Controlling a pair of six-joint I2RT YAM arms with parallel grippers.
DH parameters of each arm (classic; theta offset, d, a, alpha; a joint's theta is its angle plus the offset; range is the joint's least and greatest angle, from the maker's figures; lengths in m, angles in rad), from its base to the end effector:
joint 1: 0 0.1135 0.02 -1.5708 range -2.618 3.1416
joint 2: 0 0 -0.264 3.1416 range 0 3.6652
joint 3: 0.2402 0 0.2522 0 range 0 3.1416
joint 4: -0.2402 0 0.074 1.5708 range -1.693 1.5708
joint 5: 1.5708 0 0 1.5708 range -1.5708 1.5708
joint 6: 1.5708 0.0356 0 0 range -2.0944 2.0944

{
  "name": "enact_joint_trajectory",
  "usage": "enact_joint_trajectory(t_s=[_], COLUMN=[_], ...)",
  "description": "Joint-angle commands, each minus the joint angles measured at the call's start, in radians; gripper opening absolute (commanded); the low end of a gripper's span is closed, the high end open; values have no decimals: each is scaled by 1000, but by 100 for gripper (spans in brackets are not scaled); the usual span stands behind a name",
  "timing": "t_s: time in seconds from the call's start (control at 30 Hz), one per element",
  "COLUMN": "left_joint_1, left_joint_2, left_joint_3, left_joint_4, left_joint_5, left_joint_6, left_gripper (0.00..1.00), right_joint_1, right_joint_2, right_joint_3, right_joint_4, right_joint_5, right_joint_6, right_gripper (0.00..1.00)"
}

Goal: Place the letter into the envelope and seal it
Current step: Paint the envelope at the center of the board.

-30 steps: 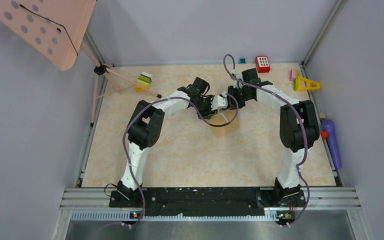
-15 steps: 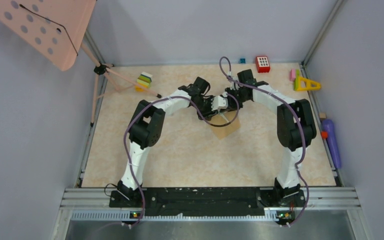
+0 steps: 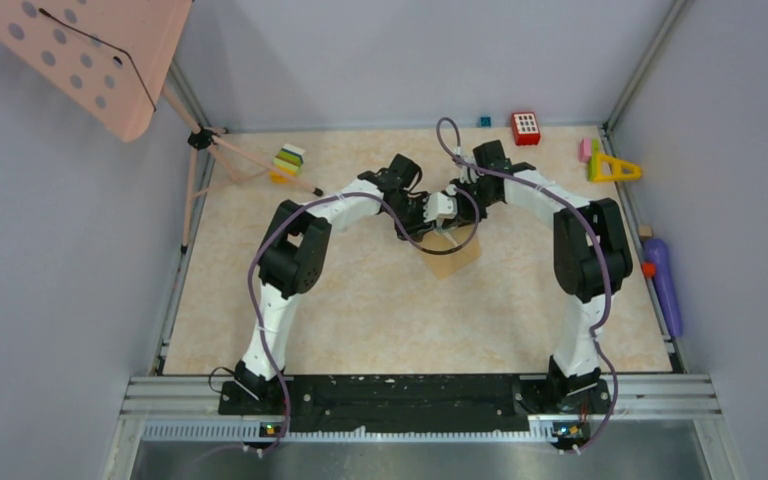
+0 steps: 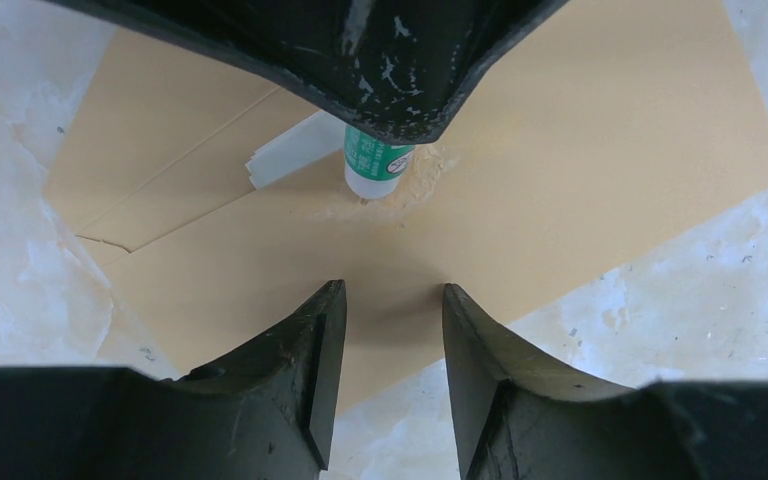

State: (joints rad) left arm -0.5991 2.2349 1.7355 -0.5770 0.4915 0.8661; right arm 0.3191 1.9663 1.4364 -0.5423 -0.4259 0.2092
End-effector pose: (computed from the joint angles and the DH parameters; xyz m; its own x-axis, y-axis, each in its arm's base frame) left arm 0.3840 -0.2826 0.1640 0.0487 0.7800 -0.6239 0.9957 0.0117 0.0924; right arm 0.3888 0.1439 0.1916 -0.9140 -0.1028 -0.3924 -0.2898 0.8424 0.4542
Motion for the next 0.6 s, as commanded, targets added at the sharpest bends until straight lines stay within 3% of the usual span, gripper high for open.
enact_joint_trajectory(t_s=[0.0, 0.57], left_joint_1=[-12, -37], left_joint_2=[35, 37], left_joint_3=[18, 12], left_joint_4=[-41, -79], left_joint_5=[-1, 5], left_joint_6=[6, 57], left_gripper=[45, 40], right_joint_1=[17, 20], right_joint_2=[-45, 0], right_joint_3=[28, 35], right_joint_4=[-50, 94], right_joint_5=[13, 21], right_joint_6=[-28, 30], right_gripper=[0, 0])
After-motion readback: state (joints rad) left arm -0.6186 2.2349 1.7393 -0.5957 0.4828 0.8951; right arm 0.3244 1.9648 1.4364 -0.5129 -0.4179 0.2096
